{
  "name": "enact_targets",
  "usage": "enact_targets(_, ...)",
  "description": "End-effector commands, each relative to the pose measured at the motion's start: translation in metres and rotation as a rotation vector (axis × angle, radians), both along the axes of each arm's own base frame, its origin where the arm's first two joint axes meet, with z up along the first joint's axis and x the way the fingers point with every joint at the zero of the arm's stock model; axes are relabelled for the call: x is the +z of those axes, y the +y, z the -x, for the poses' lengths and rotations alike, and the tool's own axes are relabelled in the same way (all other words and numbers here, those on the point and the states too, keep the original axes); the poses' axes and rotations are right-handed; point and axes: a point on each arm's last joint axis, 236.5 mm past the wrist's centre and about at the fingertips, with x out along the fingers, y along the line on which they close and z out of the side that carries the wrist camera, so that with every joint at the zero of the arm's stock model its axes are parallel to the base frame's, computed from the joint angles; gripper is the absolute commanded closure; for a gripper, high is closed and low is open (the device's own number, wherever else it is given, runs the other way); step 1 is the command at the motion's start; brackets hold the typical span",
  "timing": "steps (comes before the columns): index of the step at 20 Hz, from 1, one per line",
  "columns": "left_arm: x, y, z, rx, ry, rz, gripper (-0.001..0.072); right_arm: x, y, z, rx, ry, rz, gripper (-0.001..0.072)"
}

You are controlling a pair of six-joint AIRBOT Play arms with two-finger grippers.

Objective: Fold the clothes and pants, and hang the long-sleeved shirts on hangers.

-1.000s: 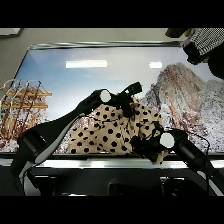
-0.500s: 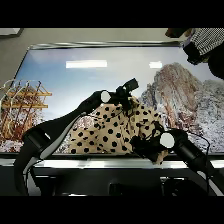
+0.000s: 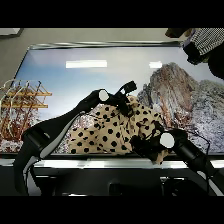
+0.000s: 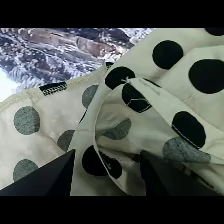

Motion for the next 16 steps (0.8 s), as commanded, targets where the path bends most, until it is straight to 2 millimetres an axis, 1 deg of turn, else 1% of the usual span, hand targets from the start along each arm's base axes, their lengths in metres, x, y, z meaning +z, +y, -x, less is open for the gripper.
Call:
enact_targets(1, 0.006, -0.003, 0.003, 0.002, 0.028, 0.02, 0.0234, 0.0, 0.0, -0.002, -0.006, -0.009, -0.003, 0.0683)
enact_targets(3, 0.007, -0.004, 0.002, 0.004, 0.023, 0.023, 0.0236, 0.001, 0.001, -0.004, -0.009, -0.016, -0.006, 0.0683)
enact_targets(5, 0.001, -0.005, 0.004, 0.003, 0.032, 0.019, 0.0253, 0.001, 0.001, -0.005, -0.01, -0.018, -0.006, 0.0683)
enact_targets(8, -0.009, -0.01, -0.003, 0.08, 0.067, 0.041, 0.0257, 0.001, 0.001, -0.005, -0.01, -0.017, -0.006, 0.0683)
enact_targets(9, -0.012, -0.013, -0.004, 0.094, 0.07, 0.046, 0.0314, 0.001, 0.001, -0.005, -0.01, -0.017, -0.006, 0.0683)
enact_targets(10, -0.01, -0.014, -0.005, 0.099, 0.067, 0.053, 0.0425, 0.001, 0.001, -0.005, -0.01, -0.017, -0.007, 0.0683)
enact_targets(12, -0.004, -0.018, -0.006, 0.12, 0.074, 0.075, 0.068, 0.001, 0.001, -0.003, -0.008, -0.012, -0.006, 0.0683)
enact_targets(13, 0.001, -0.02, -0.006, 0.114, 0.07, 0.081, 0.0679, 0.001, 0.001, -0.001, -0.005, -0.005, -0.005, 0.0683)
enact_targets(14, 0.012, -0.022, -0.007, 0.106, 0.061, 0.09, 0.068, 0.001, 0.0, 0.001, 0.0, 0.004, -0.002, 0.0683)
enact_targets(15, 0.024, -0.022, -0.01, 0.104, 0.055, 0.103, 0.068, 0.003, -0.002, 0.001, 0.011, 0.005, 0.01, 0.0683)
enact_targets(16, 0.042, -0.02, -0.016, 0.129, 0.067, 0.129, 0.0681, 0.008, -0.007, -0.005, 0.023, -0.019, 0.033, 0.0684)
